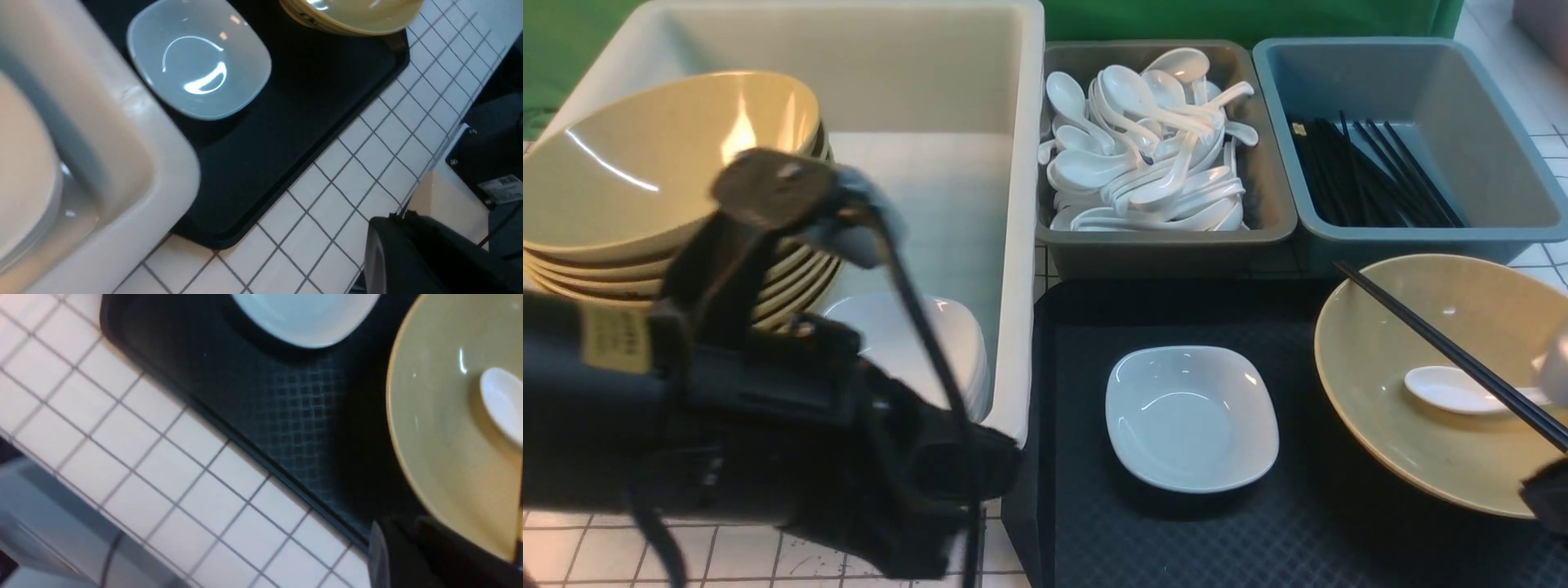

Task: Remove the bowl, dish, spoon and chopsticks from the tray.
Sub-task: Use the right arm to grab the chopsticks

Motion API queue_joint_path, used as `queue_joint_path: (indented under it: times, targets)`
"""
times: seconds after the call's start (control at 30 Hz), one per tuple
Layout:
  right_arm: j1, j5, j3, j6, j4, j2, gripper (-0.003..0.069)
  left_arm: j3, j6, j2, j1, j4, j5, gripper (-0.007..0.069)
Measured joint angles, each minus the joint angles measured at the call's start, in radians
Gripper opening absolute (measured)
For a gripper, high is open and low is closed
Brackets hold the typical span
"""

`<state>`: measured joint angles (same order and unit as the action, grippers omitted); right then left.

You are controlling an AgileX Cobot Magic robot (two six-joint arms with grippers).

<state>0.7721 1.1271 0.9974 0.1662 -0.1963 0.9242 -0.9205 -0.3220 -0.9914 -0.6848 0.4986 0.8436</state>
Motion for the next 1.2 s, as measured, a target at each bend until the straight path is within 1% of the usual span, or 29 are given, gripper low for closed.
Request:
queue_joint_path:
  times: [0.07, 0.1, 0.13, 0.17, 0.23, 0.33, 0.43, 0.5, 0.6, 0.63, 0.67, 0.7, 0.77, 0.87, 0.9, 1.0, 1.07, 1.2]
  targets:
    - [-0.035, 0.022, 0.04, -0.056, 0.001, 0.059, 0.0071, -0.015, 0.0, -0.016, -0.044, -0.018, -0.02, -0.0001]
    - [-0.069, 0.029, 0.069, -0.105, 0.005, 0.093, 0.0071, -0.019, 0.0, -0.02, -0.064, -0.022, -0.029, -0.0001]
    - [-0.116, 0.031, 0.084, -0.131, 0.009, 0.114, 0.0071, -0.023, 0.0, -0.02, -0.074, -0.024, -0.034, -0.0001]
    - [-0.138, 0.031, 0.09, -0.145, 0.013, 0.128, 0.0071, -0.024, 0.0, -0.02, -0.079, -0.025, -0.036, -0.0001]
    - [-0.288, 0.033, 0.121, -0.237, 0.05, 0.177, 0.0071, -0.029, 0.0, -0.017, -0.098, -0.025, -0.05, -0.0001]
    - [-0.516, 0.036, 0.131, -0.411, 0.187, 0.238, 0.0075, -0.029, -0.005, 0.002, -0.105, -0.024, -0.071, -0.0001]
    - [-0.688, 0.036, 0.131, -0.592, 0.329, 0.312, 0.0097, -0.029, -0.016, 0.052, -0.108, 0.005, -0.136, -0.0001]
    - [-0.749, 0.027, 0.131, -0.642, 0.373, 0.35, 0.013, -0.029, -0.027, 0.077, -0.109, 0.029, -0.167, -0.0001]
    - [-0.772, 0.006, 0.131, -0.704, 0.39, 0.398, 0.0205, -0.029, -0.033, 0.107, -0.109, 0.058, -0.198, -0.0001]
    - [-0.773, -0.01, 0.131, -0.73, 0.395, 0.429, 0.0275, -0.029, -0.034, 0.119, -0.109, 0.065, -0.199, -0.0001]
    - [-0.773, -0.024, 0.131, -0.746, 0.398, 0.449, 0.0323, -0.029, -0.035, 0.122, -0.11, 0.067, -0.199, -0.0001]
    - [-0.773, -0.035, 0.131, -0.753, 0.399, 0.463, 0.0353, -0.029, -0.036, 0.123, -0.11, 0.069, -0.199, -0.0001]
    - [-0.773, -0.073, 0.131, -0.766, 0.385, 0.49, 0.0452, -0.029, -0.037, 0.123, -0.11, 0.07, -0.194, -0.0001]
    - [-0.773, -0.121, 0.131, -0.771, 0.359, 0.517, 0.0567, -0.029, -0.037, 0.122, -0.11, 0.07, -0.176, -0.0001]
    - [-0.773, -0.128, 0.132, -0.771, 0.355, 0.525, 0.0589, -0.029, -0.037, 0.122, -0.11, 0.07, -0.171, -0.0001]
    - [-0.773, -0.139, 0.134, -0.771, 0.352, 0.559, 0.0613, -0.029, -0.045, 0.123, -0.11, 0.07, -0.169, -0.0001]
    - [-0.773, -0.144, 0.135, -0.771, 0.351, 0.573, 0.0613, -0.029, -0.054, 0.123, -0.11, 0.07, -0.171, -0.0001]
    - [-0.773, -0.166, 0.137, -0.771, 0.305, 0.644, 0.0597, -0.029, -0.059, 0.123, -0.11, 0.07, -0.191, -0.0001]
